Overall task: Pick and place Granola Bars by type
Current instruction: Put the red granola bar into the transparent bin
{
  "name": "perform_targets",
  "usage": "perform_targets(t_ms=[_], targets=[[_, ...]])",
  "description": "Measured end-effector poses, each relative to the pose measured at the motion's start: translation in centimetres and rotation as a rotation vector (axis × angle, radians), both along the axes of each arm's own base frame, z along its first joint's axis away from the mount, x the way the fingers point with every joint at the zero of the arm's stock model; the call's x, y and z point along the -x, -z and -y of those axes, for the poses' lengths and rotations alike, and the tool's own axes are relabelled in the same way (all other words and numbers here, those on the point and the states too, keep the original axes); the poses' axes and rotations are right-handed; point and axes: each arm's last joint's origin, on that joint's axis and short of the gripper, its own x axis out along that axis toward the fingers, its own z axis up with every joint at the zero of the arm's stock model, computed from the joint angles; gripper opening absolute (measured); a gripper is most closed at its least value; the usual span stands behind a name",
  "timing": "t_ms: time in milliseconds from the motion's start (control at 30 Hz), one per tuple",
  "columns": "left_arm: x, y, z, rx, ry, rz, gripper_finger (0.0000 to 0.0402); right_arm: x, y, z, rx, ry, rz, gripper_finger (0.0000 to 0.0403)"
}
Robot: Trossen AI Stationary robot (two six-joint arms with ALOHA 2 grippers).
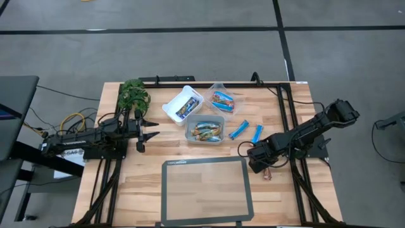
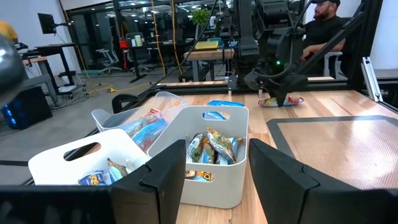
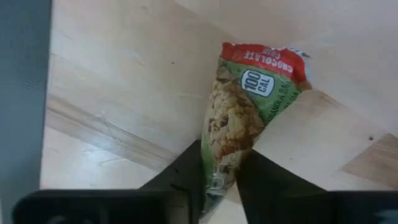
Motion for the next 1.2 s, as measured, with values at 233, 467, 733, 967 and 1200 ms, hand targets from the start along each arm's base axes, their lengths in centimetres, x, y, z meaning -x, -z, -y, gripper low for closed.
perform_targets(t_ms=[233, 467, 733, 967, 1200], targets=[[0.0, 0.0, 0.0, 0.000, 0.000, 0.000, 0.0169, -0.7, -1.1, 0.0, -0.002, 0.001, 0.171, 0.0050], [0.0, 0.0, 0.0, 0.000, 0.000, 0.000, 0.0169, -2.8, -3.2, 0.6, -0.004, -0.037, 0.517, 0.0049], [0.0, 0.0, 0.0, 0.000, 0.001, 0.000, 0.0169, -5.8, -5.2, 3.1, 0.062, -0.119, 0.884, 0.0049], [0.0, 0.0, 0.0, 0.000, 0.001, 0.000, 0.0169, -7.3, -6.7, 6.9, 0.233, -0.156, 1.085, 0.0049], [0.0, 0.0, 0.0, 0.000, 0.002, 0.000, 0.0169, -9.1, -9.3, 11.1, 0.487, -0.267, 1.089, 0.0049]])
